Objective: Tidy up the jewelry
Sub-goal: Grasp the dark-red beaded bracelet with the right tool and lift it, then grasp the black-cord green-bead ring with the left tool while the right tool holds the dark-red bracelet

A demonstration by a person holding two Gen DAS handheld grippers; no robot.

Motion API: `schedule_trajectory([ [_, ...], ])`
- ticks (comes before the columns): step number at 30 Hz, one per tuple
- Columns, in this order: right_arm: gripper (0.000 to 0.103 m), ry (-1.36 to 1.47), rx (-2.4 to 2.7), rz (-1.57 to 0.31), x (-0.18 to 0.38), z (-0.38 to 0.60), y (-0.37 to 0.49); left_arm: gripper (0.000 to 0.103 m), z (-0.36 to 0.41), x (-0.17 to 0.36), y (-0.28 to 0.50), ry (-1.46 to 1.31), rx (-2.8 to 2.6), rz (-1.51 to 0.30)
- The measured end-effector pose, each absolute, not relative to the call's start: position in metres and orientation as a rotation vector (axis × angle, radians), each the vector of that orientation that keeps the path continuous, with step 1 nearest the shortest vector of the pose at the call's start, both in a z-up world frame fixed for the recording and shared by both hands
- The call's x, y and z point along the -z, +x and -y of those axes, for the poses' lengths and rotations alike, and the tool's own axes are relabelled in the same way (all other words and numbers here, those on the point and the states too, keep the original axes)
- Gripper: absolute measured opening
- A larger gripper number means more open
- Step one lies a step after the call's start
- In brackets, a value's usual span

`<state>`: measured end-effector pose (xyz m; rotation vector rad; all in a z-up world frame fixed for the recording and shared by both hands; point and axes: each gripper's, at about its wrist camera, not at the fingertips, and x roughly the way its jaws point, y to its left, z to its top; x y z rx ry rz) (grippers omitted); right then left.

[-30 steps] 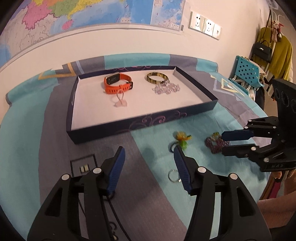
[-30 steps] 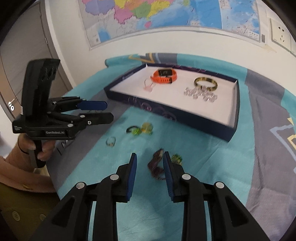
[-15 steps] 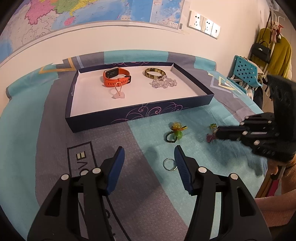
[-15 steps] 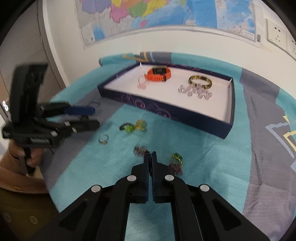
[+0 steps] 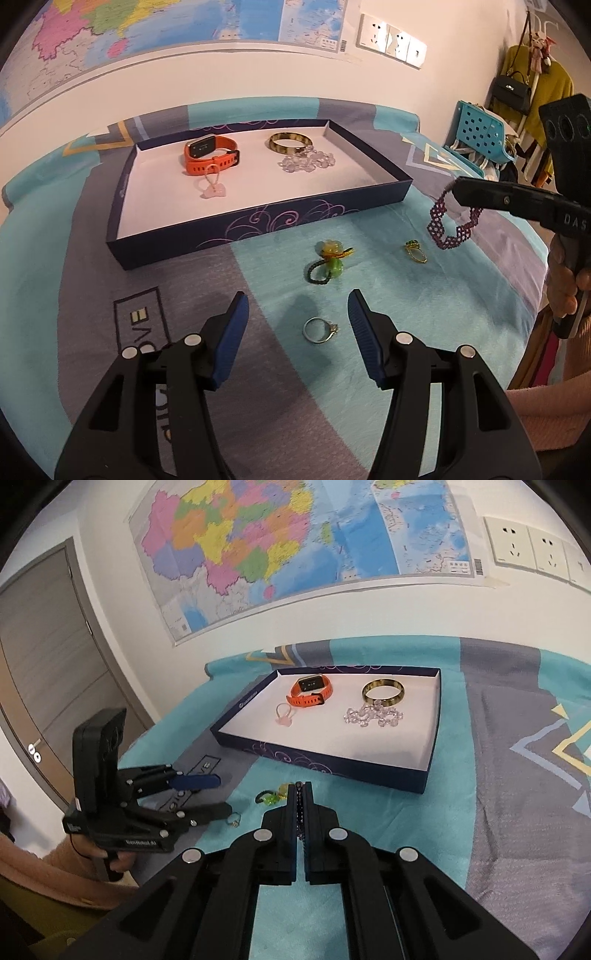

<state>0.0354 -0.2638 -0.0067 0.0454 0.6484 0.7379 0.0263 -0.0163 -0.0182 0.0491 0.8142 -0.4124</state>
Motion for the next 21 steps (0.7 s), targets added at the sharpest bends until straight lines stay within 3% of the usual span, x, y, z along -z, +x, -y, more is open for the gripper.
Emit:
schedule_trajectory([
  [17,0.001,0.08,-0.755,-0.674,0.015,0.263,0.043,0.039,0.044,0.03,0.064,0.077,0.47,-0.879],
  [21,0.001,0.087,-0.76,-0.681,0.017,0.262,0.046,0.028,0.044,0.03,0.064,0.083,0.474,-0.879],
])
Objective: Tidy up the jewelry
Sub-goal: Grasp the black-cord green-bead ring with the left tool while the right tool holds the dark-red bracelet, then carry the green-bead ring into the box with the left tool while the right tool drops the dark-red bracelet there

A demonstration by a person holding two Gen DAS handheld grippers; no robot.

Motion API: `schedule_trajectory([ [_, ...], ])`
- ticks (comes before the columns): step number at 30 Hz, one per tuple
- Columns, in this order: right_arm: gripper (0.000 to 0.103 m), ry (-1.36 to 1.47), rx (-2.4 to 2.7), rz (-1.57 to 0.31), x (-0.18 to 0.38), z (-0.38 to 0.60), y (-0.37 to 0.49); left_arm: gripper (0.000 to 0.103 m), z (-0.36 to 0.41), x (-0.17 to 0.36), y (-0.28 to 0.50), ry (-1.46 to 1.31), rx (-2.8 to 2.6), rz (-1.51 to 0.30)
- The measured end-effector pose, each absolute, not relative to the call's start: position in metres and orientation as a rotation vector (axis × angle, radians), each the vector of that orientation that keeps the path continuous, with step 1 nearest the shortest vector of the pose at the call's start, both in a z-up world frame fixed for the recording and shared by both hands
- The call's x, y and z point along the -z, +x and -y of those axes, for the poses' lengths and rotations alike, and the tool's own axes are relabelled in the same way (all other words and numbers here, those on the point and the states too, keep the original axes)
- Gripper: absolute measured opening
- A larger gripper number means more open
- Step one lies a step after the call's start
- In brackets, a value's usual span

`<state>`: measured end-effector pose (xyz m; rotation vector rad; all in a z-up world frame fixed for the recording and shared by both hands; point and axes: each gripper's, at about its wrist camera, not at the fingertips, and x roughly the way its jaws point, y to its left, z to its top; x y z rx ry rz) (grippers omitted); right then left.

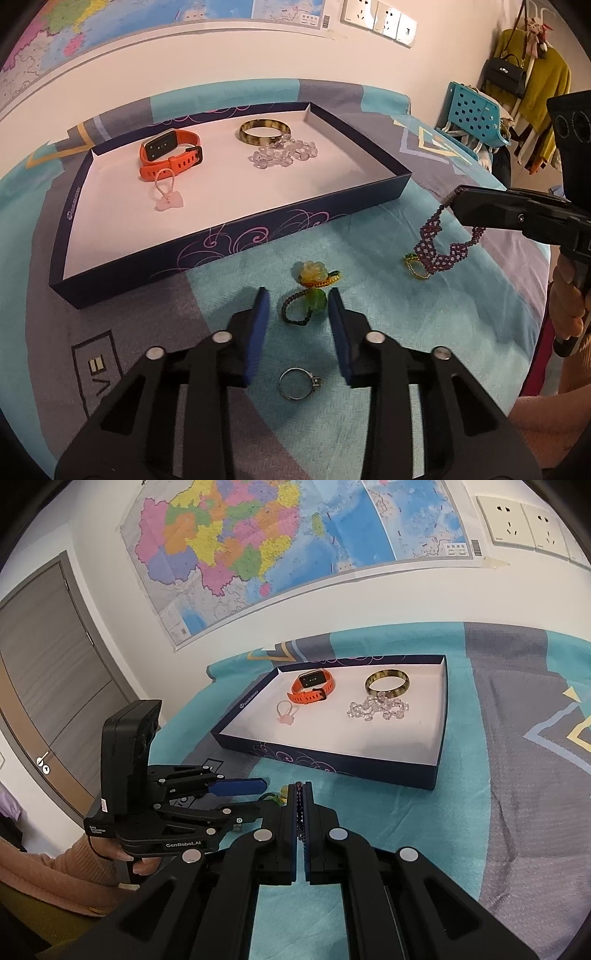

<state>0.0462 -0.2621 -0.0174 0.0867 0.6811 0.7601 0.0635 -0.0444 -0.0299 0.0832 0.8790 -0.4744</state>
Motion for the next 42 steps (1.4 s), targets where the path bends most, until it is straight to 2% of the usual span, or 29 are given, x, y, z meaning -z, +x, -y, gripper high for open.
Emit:
schedule_trajectory([
  [1,0.001,0.088,-0.761,-0.682,0.018,0.262,0.047,0.025,0.045,0.03,0.063,0.084,0.477,-0.879],
  [16,0.001,0.094,-0.769,-0.668,0.015,0.259,0.053,0.025,0.037,0.023,0.052,0.049,0.467,-0.861],
  [42,0.001,0.046,-0.77,-0.592,-0.02,0.248,0.079,0.025,0.008,-0.023,0.067,0.014,0.403,-0.741],
])
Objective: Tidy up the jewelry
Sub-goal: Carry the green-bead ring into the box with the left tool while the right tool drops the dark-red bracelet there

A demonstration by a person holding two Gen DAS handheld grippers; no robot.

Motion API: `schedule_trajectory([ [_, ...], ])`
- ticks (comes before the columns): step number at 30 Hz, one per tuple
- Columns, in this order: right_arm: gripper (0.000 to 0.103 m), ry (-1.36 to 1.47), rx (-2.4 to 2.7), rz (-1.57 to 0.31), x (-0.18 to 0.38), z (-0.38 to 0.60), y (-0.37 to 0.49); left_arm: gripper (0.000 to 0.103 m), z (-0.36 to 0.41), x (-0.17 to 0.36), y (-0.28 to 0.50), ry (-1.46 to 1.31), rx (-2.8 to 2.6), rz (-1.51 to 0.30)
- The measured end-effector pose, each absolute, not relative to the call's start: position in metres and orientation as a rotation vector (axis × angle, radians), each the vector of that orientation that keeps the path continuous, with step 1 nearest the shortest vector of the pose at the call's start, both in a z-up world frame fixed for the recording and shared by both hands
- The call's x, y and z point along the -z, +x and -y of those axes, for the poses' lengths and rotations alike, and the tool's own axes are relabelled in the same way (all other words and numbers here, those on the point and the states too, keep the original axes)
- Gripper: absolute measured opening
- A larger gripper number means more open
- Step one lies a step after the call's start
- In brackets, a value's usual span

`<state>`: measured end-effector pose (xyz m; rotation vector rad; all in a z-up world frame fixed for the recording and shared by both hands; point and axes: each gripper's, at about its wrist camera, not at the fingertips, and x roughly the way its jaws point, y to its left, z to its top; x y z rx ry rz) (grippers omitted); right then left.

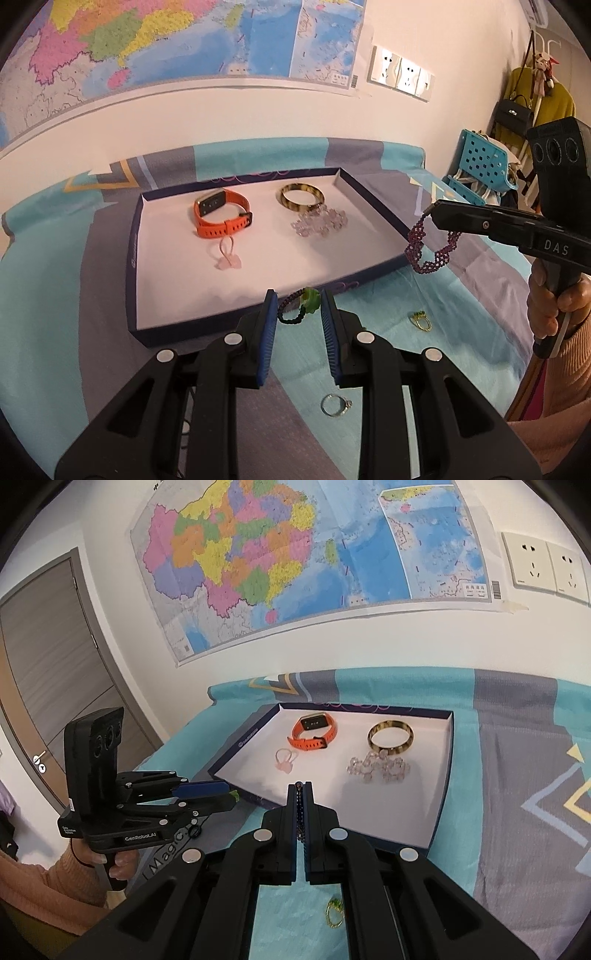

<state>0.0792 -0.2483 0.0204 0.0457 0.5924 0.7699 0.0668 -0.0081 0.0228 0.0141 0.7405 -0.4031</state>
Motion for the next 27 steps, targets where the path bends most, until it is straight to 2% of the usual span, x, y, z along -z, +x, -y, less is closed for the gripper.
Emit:
schedule_trajectory([
  [14,0.001,0.046,-0.759,-0.596,-0.027,0.238,0.115,0.025,0.003,-0.027,0.096,-0.013,0.377,-0.738],
  [27,0.001,0.061,-0.748,-0.666,-0.01,0.223,0.156,0.025,0.012,-0.017,0.126,-0.003,0.361,-0.779],
])
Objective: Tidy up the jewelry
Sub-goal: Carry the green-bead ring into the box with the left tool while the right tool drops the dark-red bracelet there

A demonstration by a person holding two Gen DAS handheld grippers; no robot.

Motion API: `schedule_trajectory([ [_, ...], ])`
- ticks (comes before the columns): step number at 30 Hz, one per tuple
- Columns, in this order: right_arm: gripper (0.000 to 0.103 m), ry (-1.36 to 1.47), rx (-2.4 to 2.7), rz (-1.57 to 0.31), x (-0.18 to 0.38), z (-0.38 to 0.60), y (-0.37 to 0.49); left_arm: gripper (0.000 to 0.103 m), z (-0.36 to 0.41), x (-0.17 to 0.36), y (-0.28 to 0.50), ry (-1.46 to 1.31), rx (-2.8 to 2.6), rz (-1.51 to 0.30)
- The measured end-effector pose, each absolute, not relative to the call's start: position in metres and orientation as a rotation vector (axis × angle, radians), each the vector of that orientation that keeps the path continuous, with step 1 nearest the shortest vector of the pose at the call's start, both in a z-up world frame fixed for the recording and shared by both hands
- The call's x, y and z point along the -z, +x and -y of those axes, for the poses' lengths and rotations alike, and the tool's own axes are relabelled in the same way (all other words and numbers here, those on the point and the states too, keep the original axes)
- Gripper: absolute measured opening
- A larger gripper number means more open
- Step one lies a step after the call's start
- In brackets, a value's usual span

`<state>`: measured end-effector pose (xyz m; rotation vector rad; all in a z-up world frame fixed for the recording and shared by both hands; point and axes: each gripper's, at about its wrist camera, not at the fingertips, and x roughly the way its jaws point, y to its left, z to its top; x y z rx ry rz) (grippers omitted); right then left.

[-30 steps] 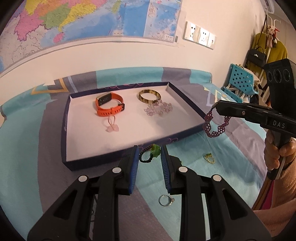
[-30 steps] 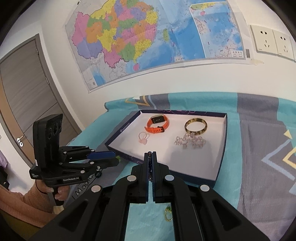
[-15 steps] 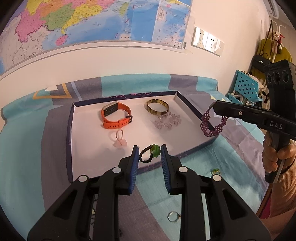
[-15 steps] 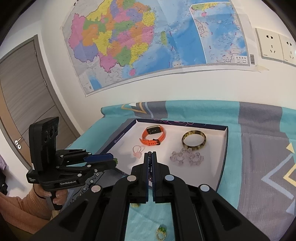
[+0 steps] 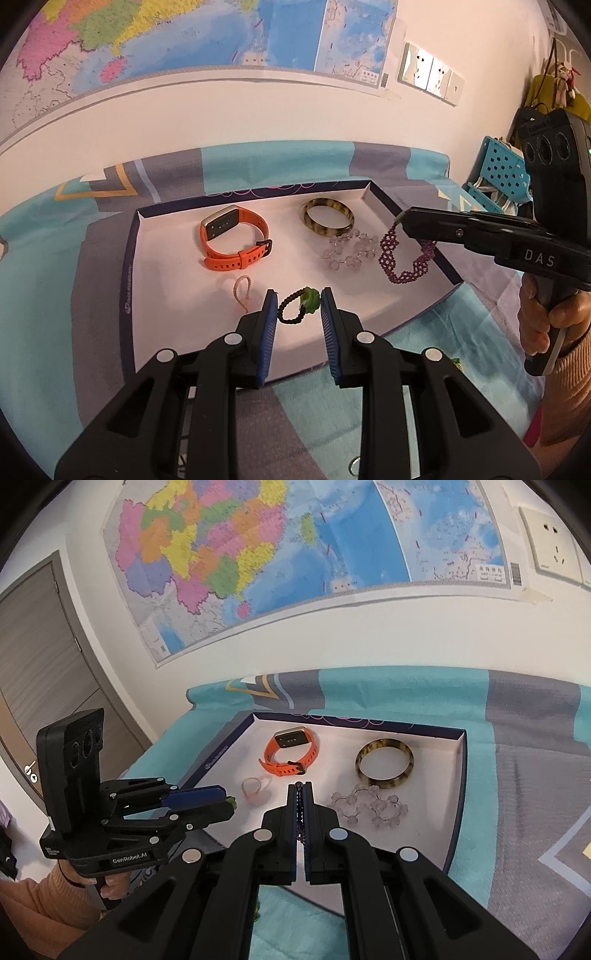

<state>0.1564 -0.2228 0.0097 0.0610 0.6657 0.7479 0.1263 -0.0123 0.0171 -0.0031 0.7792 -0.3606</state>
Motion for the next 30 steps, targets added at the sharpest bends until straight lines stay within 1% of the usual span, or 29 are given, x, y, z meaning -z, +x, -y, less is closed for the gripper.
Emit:
schedule_trajectory([
  [10,0.001,0.076,-0.743,-0.729,0.006,0.218,0.18,0.025,0.019,-0.002,0.144,0.004,0.35,-0.832],
  [15,0.004,0.087,-0.709,-0.754,0.015,0.22,0.192,0.025,0.02,0.006,0.151,0.003,0.343,-0.859],
  [22,0.004,0.103,-0.664,-0.773,0.021,0.225,0.2,0.025,0.021,0.012,0.158,0.005,0.333,-0.877],
  [24,0.004,0.103,-0.663,-0.767,0.02,0.226,0.197,0.027,0.02,0.012,0.158,0.002,0.333,-0.879],
  [25,0.004,0.101,-0.661,-0.765,0.02,0.226,0.196,0.031,0.02,0.012,0.158,-0.001,0.332,-0.878],
  [26,0.004,0.1,-0.658,-0.761,0.019,0.227,0.195,0.033,0.019,0.012,0.157,-0.002,0.328,-0.874],
  [30,0.007,0.1,-0.666,-0.74,0.013,0.231,0.185,0.036,0.018,0.007,0.152,-0.003,0.33,-0.853],
])
